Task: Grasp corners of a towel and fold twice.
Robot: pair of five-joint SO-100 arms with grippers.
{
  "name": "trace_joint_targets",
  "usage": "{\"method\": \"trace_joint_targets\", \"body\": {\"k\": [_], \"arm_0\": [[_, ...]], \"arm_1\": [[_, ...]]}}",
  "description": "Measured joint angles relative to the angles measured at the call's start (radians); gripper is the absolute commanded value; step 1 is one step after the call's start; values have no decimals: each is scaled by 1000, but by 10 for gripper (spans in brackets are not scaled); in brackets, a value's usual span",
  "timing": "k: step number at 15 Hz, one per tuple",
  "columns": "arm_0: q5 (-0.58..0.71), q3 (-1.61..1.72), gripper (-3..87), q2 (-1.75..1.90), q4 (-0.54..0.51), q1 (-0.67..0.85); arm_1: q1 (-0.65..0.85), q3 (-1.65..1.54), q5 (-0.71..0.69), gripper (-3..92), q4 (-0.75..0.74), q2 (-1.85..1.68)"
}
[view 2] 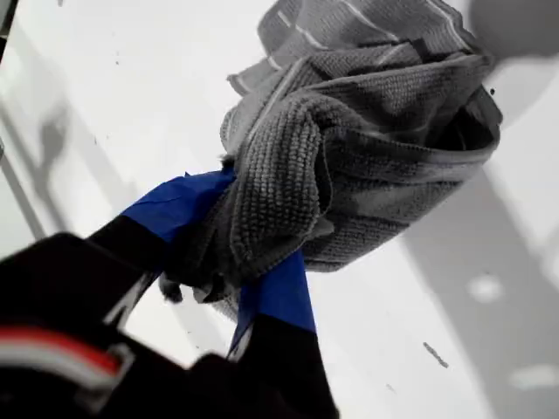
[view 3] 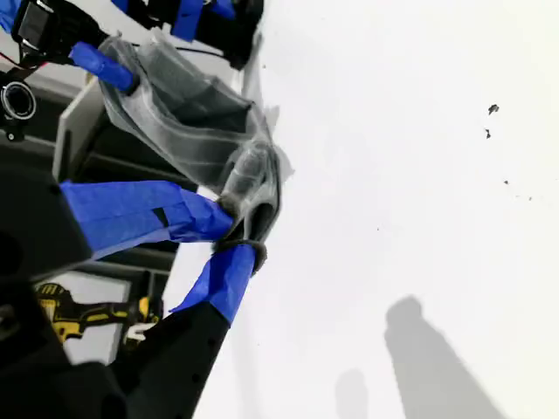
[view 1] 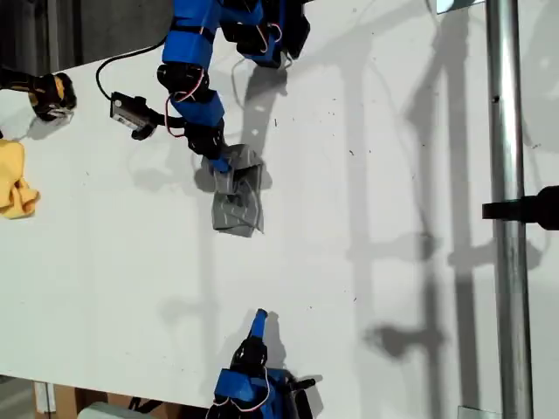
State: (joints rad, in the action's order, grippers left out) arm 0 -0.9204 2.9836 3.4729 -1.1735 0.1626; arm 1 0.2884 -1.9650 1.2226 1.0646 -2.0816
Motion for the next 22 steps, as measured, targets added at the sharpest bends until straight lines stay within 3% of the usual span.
{"method": "trace_joint_targets", "body": {"k": [9,12,16,22], "arm_0": [[8,0,59,0,0,0],[17,0,59,0,0,0],[17,0,60,0,0,0],[17,0,57,0,0,0]], "arm_1": [[14,485,-78,-1,-57,726],[12,652,-84,116,-6,913],[12,701,-91,113,2,930],[21,701,-103,106,-164,831]]}}
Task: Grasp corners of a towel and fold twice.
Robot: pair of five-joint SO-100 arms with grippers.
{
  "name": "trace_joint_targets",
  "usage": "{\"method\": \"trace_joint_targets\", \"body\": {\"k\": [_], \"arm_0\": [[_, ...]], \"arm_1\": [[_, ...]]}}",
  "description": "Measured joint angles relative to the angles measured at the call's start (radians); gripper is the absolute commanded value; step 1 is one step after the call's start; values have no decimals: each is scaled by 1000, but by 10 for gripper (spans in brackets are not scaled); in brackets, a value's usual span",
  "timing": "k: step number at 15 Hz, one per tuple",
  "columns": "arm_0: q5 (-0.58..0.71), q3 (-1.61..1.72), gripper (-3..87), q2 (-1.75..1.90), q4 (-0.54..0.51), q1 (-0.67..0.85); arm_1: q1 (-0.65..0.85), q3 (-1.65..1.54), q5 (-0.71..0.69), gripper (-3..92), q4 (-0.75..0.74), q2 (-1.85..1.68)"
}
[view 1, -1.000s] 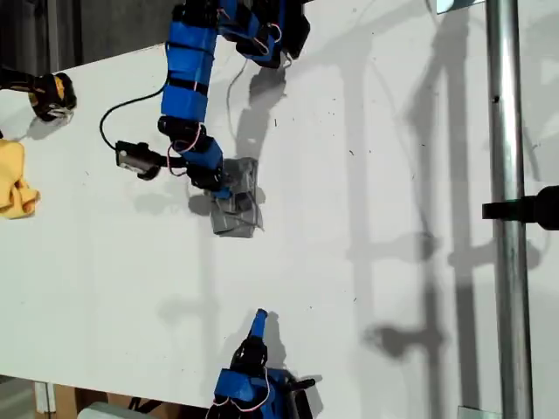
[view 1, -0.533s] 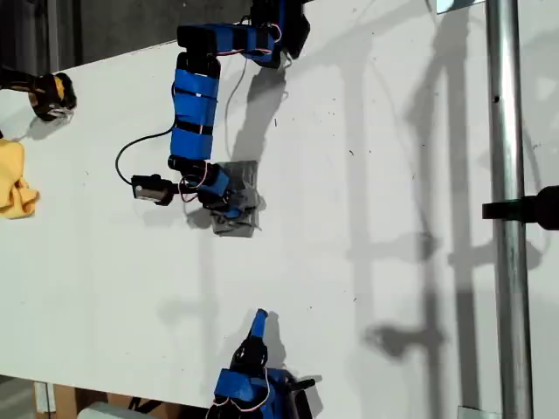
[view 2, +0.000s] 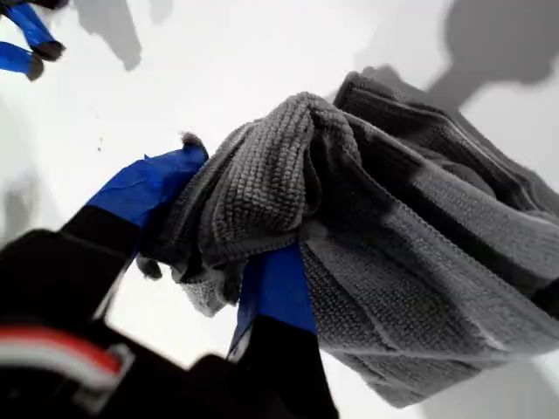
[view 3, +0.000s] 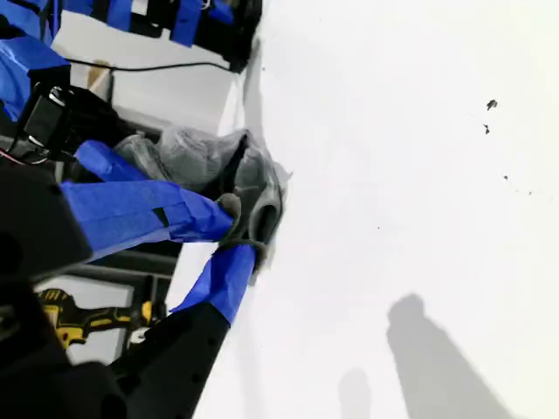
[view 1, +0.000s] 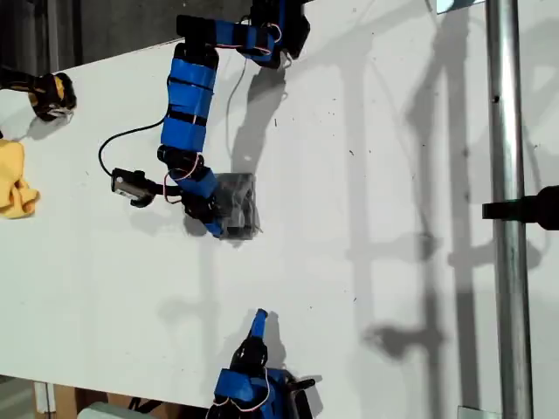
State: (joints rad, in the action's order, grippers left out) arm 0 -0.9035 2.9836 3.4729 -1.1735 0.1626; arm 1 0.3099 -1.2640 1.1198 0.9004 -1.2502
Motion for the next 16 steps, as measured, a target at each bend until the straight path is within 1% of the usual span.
{"method": "trace_joint_targets", "body": {"k": [1,2,3,4,5,6,7,9,11,12,14,16], "arm_0": [[0,0,57,0,0,0],[0,0,57,0,0,0],[0,0,57,0,0,0],[0,0,57,0,0,0],[0,0,57,0,0,0],[0,0,57,0,0,0],[0,0,57,0,0,0],[0,0,57,0,0,0],[0,0,56,0,0,0],[0,0,56,0,0,0],[0,0,54,0,0,0],[-3,0,43,0,0,0]], "arm_1": [[5,0,0,67,-8,-11],[11,0,0,168,-11,-18],[14,0,0,320,-11,-21],[14,0,-12,401,-11,-21],[14,0,-23,426,-11,-21],[12,-5,-40,506,-28,-21],[5,-6,-67,539,-51,-21],[-9,-6,-137,538,-84,-29],[-12,-17,-147,537,-94,-54],[-12,-43,-147,521,-110,-74],[-11,-130,-147,333,-118,-147],[15,-293,-140,39,-94,-308]]}}
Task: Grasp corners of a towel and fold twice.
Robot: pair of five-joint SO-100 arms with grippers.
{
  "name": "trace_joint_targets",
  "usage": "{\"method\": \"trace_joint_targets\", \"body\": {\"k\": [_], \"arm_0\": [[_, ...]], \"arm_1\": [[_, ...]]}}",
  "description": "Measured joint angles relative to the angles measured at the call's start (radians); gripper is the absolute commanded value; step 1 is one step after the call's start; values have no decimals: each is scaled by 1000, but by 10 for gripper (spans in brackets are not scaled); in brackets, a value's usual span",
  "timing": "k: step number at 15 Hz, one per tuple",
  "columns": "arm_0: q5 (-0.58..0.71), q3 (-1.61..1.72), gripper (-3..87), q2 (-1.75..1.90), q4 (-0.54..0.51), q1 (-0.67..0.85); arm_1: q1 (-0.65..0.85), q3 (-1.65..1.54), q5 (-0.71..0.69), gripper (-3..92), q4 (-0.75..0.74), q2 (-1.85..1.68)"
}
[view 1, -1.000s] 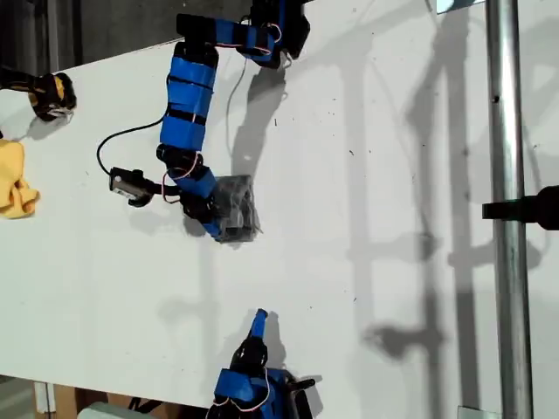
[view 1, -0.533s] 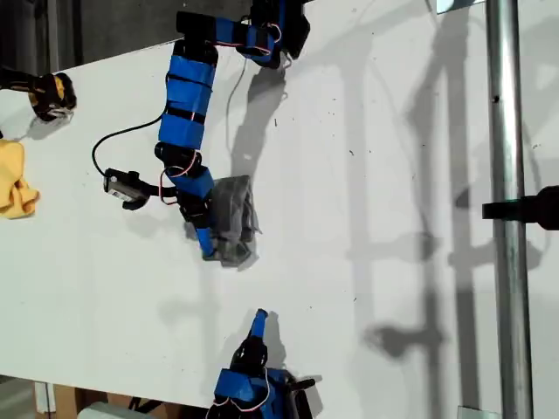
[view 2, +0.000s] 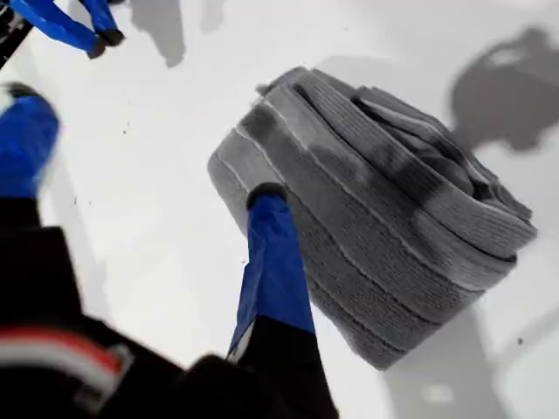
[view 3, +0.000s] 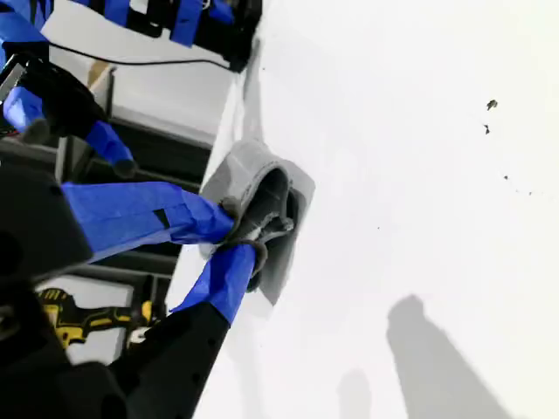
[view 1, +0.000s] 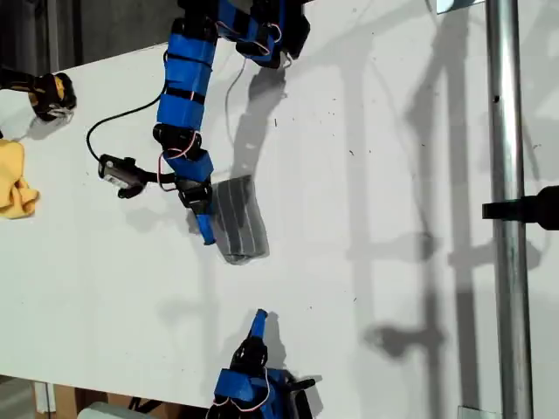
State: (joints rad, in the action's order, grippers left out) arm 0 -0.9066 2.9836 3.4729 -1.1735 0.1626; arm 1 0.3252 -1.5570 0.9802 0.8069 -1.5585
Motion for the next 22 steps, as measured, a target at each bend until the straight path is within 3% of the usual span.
{"method": "trace_joint_targets", "body": {"k": [2,7,10,12,13,15,18,21,22], "arm_0": [[-5,0,-20,0,0,0],[-23,3,-20,0,21,0],[-61,48,-20,0,78,0],[-95,103,47,0,161,-2],[-118,120,140,0,170,-6],[-172,127,264,0,109,-12],[-272,130,211,0,29,-78],[-357,130,176,0,-94,-80],[-331,130,167,0,-107,-78]], "arm_1": [[38,-204,63,-1,72,-219],[43,-773,230,-1,129,-825],[-35,-1062,376,-1,156,-1091],[-54,-1124,436,-1,202,-1138],[-66,-1169,466,-1,216,-1164],[-72,-1267,503,1,252,-1278],[-54,-1361,512,62,531,-1667],[-80,-1362,532,62,600,-1729],[-80,-1362,532,62,609,-1730]]}}
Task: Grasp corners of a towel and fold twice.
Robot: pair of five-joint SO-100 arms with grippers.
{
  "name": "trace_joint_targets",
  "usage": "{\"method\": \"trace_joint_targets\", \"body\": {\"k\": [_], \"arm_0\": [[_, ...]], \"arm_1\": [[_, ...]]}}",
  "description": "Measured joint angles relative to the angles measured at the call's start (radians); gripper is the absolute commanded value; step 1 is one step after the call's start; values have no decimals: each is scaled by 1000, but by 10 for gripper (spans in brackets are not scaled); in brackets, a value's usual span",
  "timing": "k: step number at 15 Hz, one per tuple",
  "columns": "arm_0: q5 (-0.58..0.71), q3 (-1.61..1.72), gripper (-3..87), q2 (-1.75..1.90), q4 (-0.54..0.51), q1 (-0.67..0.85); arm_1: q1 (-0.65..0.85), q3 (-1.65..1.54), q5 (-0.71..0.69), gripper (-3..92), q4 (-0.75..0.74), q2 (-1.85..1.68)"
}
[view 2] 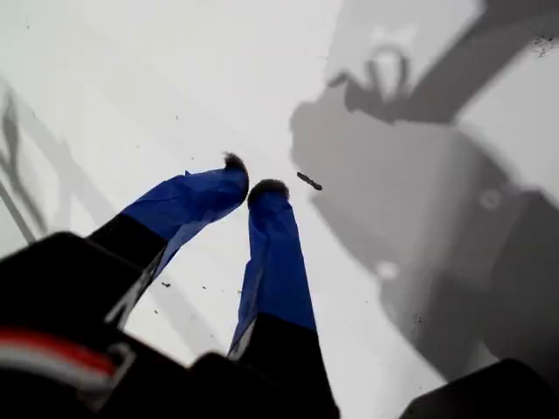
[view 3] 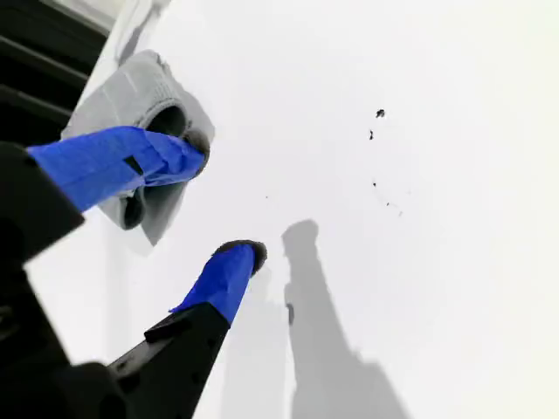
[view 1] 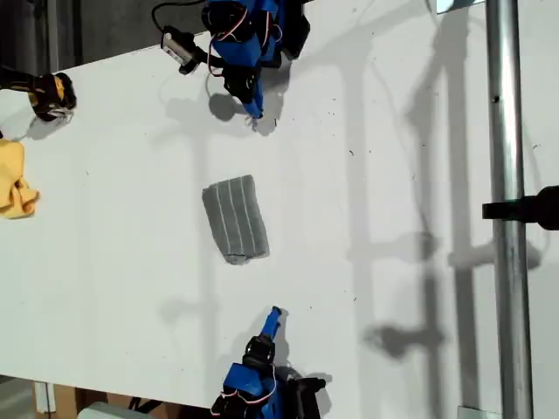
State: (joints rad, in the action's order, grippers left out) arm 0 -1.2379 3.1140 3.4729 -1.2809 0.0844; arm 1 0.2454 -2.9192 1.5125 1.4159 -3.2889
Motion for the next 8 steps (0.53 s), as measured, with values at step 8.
{"method": "trace_joint_targets", "body": {"k": [8], "arm_0": [[267,0,104,0,-8,-11]], "arm_1": [[-23,0,0,62,6,0]]}}
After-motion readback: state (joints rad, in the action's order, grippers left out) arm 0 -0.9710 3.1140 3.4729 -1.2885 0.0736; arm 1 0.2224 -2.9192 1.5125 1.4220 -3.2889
